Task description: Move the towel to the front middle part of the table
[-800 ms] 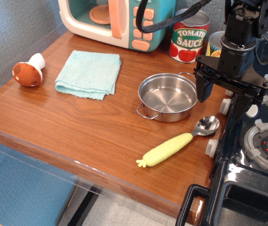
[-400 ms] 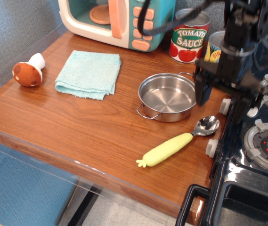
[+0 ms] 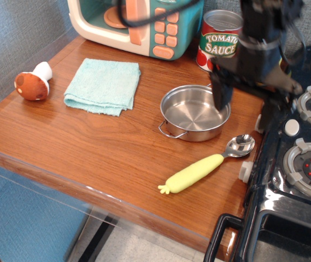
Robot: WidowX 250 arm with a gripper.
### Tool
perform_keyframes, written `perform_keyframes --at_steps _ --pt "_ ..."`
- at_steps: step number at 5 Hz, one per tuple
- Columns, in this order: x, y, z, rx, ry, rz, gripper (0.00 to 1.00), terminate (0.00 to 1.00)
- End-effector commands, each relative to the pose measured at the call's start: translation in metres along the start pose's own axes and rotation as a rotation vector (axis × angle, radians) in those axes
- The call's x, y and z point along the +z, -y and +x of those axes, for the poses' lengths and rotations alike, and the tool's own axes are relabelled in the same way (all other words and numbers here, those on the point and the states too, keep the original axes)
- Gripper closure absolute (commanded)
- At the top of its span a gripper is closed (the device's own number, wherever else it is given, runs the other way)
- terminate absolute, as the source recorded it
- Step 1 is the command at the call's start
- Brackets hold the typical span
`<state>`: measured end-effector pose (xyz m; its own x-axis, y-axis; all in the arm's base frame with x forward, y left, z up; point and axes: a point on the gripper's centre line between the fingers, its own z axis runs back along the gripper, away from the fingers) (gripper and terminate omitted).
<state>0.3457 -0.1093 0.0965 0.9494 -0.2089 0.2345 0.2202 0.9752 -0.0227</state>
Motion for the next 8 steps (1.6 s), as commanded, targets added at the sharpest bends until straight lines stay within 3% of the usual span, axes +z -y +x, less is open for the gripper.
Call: perform_keyframes --at_steps 1,2,4,6,7,8 --pt "0.042 -0.082 0.001 0.117 0.072 0.101 0.0 0.0" --pt "0.041 -0.132 -0.002 0.214 0.032 0.177 0.0 0.0" --pt "0.021 -0.223 -0.032 0.313 0.024 0.177 0.0 0.0" --pt "-0.021 -0.25 -0.028 0.3 -0.002 0.147 0.0 0.0" --pt "-0.044 -0.245 -0.014 0.267 -0.018 0.126 0.0 0.0" --pt "-0.068 -0.237 -0.003 0.22 -0.074 0.105 0.0 0.0"
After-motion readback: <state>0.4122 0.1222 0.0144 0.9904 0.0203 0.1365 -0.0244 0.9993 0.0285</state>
